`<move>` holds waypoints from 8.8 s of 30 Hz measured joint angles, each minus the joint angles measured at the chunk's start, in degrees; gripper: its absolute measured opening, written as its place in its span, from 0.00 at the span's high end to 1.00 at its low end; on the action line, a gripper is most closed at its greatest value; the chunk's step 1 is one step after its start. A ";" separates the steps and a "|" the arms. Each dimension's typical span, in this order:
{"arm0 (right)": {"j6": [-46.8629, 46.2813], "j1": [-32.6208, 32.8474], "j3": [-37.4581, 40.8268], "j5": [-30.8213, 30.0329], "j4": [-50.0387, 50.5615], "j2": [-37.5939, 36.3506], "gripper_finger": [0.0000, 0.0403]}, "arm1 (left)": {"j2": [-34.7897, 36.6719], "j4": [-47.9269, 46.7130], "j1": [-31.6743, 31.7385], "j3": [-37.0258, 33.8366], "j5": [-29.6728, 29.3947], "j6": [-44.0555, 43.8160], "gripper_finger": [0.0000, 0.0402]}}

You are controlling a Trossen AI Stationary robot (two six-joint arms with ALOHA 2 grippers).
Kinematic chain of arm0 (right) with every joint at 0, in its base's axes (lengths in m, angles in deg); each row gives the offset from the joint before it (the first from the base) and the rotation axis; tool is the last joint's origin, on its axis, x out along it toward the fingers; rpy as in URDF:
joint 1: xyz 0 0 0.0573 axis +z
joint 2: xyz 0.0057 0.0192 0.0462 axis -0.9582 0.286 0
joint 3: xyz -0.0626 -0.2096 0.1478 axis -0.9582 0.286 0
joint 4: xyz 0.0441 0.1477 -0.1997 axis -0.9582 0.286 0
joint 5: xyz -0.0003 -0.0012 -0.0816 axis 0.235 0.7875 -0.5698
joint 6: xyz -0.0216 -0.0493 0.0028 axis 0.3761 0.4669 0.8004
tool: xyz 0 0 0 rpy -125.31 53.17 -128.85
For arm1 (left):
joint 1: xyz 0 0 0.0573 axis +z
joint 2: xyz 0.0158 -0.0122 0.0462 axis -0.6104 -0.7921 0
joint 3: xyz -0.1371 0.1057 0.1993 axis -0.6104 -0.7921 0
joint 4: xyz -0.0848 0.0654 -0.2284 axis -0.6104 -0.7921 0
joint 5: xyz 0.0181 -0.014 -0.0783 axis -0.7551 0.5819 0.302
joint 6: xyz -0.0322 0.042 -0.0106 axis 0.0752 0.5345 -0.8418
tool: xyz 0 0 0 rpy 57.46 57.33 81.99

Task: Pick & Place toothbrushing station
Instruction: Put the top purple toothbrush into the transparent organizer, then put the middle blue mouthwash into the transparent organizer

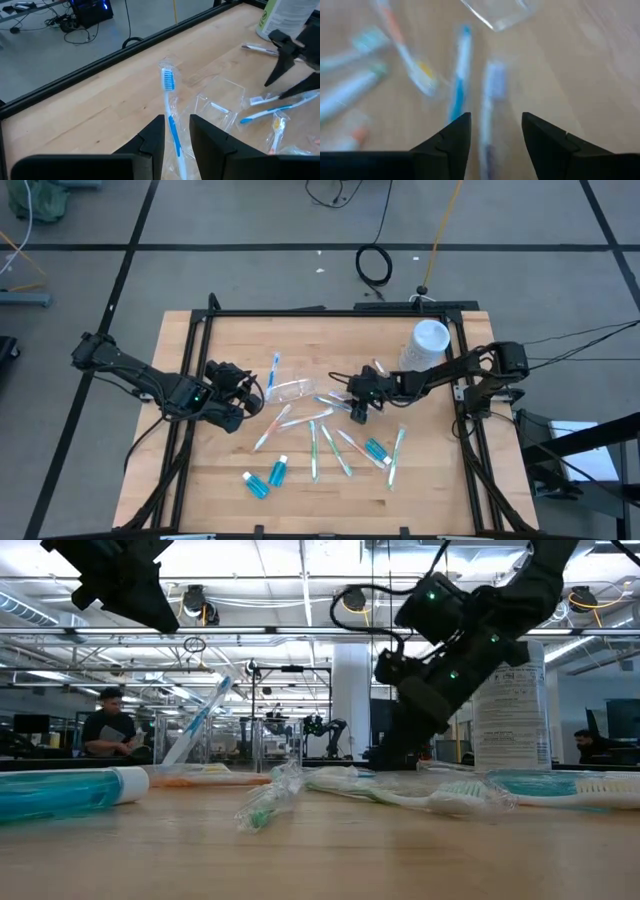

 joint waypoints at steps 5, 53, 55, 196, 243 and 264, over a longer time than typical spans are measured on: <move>-0.06 -0.44 0.00 0.08 -1.37 0.04 0.59 | 0.00 -0.09 0.00 0.00 0.18 0.02 0.77; 10.72 -0.70 -0.56 2.75 -56.37 -5.95 1.00 | -0.02 0.01 0.28 0.01 2.24 2.10 0.77; 10.68 -0.70 -2.09 2.73 -58.01 -2.49 1.00 | -0.02 0.02 0.28 0.02 2.30 2.10 0.77; 9.57 1.94 -10.93 -13.30 5.67 -13.86 0.58 | -33.18 39.46 5.63 0.02 62.84 17.07 0.42; 9.55 1.94 -10.93 -13.30 5.65 -13.83 0.58 | -12.78 48.28 10.81 1.05 20.73 37.07 0.74; 9.17 1.94 -10.93 -13.30 5.63 -13.83 0.58 | -33.93 51.13 14.76 0.96 -14.78 18.91 0.73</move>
